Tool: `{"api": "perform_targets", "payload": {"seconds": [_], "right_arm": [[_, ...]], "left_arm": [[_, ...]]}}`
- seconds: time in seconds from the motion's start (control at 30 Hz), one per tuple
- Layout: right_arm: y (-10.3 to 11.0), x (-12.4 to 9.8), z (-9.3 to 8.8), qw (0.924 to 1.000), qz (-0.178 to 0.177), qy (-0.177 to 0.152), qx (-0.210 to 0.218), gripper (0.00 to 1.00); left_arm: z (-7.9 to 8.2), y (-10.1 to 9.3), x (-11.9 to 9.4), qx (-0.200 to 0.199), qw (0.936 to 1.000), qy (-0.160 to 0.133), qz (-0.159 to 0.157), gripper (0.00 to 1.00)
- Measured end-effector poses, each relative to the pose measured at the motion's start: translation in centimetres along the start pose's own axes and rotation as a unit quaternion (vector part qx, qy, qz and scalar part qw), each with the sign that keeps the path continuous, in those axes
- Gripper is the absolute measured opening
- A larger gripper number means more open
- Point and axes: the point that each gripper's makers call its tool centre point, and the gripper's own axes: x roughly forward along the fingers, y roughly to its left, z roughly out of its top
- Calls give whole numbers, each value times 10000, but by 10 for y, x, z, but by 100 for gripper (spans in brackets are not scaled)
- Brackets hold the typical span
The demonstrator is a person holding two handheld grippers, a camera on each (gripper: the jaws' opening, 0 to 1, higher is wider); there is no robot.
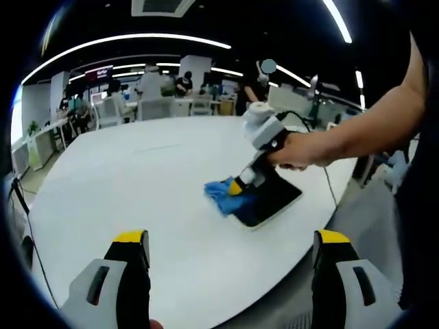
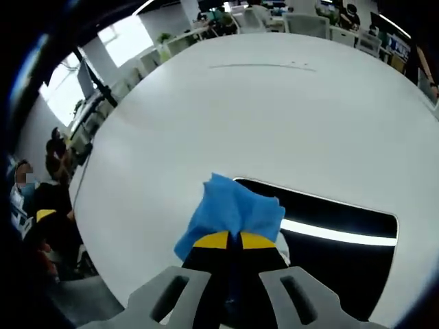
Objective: Wipe the mirror surface with the cleaning cloth until all visible marks leave the cleaned area.
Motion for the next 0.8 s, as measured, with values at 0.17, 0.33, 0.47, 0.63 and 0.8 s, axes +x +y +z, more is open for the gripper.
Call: {"api": "perform_targets", "payload": {"seconds": [0.17, 0.33, 0.47, 0.63, 0.8], "right_arm": [[-3, 3, 7, 10000, -3, -7, -13, 0], [-6, 7, 14, 10000, 9, -27, -33, 0], [-8, 10, 20, 10000, 50, -54, -37, 0], [-9, 12, 26, 9999, 91, -90, -85, 0], [-8, 13, 28, 9999, 124, -45, -96, 0]], "left_arm": [[-5, 5, 11, -1, 10000, 26, 56, 99], [-4, 3, 21, -14, 10000, -16, 51, 99], [-7, -1, 27, 62, 10000, 56, 28, 99], [-10, 8, 27, 86, 9997, 68, 230, 99], [-13, 11, 31, -89, 9998, -25, 203, 99]]}}
